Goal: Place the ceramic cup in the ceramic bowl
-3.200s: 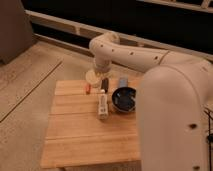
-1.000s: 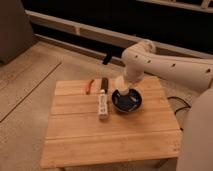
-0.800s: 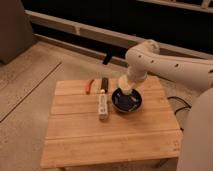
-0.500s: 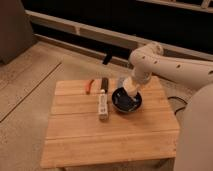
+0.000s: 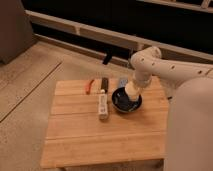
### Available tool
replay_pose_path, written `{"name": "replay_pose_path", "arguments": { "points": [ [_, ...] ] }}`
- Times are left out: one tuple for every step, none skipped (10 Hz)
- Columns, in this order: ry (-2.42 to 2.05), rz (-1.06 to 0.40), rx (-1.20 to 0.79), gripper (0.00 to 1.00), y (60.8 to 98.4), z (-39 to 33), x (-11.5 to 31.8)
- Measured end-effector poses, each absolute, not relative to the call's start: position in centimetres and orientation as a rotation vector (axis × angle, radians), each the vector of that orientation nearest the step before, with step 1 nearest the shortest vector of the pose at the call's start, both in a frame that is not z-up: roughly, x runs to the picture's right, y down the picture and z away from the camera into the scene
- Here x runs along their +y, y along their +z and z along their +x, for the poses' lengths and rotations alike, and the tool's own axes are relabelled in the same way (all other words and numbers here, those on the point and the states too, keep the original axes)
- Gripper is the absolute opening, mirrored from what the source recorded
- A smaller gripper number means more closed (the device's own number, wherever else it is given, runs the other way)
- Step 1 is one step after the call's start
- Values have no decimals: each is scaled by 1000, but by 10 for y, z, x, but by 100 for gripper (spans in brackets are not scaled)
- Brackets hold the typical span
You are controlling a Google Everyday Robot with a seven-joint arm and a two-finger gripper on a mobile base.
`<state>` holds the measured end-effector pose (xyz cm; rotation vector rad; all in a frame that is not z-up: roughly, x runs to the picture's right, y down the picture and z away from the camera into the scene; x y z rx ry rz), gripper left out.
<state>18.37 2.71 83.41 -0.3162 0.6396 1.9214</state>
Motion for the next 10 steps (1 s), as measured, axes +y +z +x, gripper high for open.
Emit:
{"name": "replay_pose_path", "arguments": {
  "points": [
    [1915,-332,634,0,841,177,27],
    [1911,-339,627,0,846,173,27],
    [1907,-357,612,0,853,166,24],
    [1903,-368,601,0,858,161,22],
    [1902,-382,591,0,863,156,22],
    [1901,-398,581,0,868,151,22],
    [1901,-422,575,0,875,144,24],
    [1900,-439,573,0,880,140,28],
    [1899,-455,575,0,884,137,32],
    [1900,-466,577,0,887,136,34]
  ]
}}
